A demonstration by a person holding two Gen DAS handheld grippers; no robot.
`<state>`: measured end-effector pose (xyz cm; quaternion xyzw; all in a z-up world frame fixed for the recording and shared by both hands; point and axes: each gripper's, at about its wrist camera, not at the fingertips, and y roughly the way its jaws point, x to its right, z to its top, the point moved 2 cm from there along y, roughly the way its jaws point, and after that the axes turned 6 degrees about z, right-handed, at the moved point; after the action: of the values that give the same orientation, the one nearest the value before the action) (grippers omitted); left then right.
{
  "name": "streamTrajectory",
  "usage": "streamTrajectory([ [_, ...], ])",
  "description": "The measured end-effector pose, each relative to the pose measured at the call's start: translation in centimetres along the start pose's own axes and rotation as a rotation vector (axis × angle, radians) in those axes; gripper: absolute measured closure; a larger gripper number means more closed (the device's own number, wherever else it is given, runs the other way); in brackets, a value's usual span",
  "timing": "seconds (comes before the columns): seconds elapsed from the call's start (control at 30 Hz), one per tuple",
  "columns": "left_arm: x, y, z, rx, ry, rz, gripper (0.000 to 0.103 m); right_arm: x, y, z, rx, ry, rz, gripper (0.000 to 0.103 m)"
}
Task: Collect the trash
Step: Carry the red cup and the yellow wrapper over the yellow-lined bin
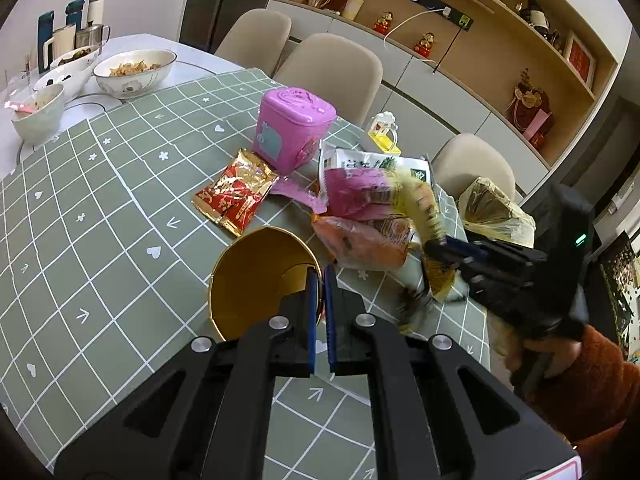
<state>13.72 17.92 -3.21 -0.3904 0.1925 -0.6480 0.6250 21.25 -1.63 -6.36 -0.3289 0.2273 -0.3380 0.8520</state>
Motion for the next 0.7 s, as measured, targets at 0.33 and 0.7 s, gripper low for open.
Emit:
streamTrajectory([
  [0.33, 6.7, -2.9, 2.1, 0.080, 0.097, -0.014, 0.099, 2.8, -9.6, 0.7, 0.146, 0.115, 0.002, 0.088],
  [0.7, 22.7, 1.5, 7.4, 0.151, 0.235, -0.073, 0.099, 14.9, -18.2, -3.0, 0.217, 0.123, -0.138, 0.088],
])
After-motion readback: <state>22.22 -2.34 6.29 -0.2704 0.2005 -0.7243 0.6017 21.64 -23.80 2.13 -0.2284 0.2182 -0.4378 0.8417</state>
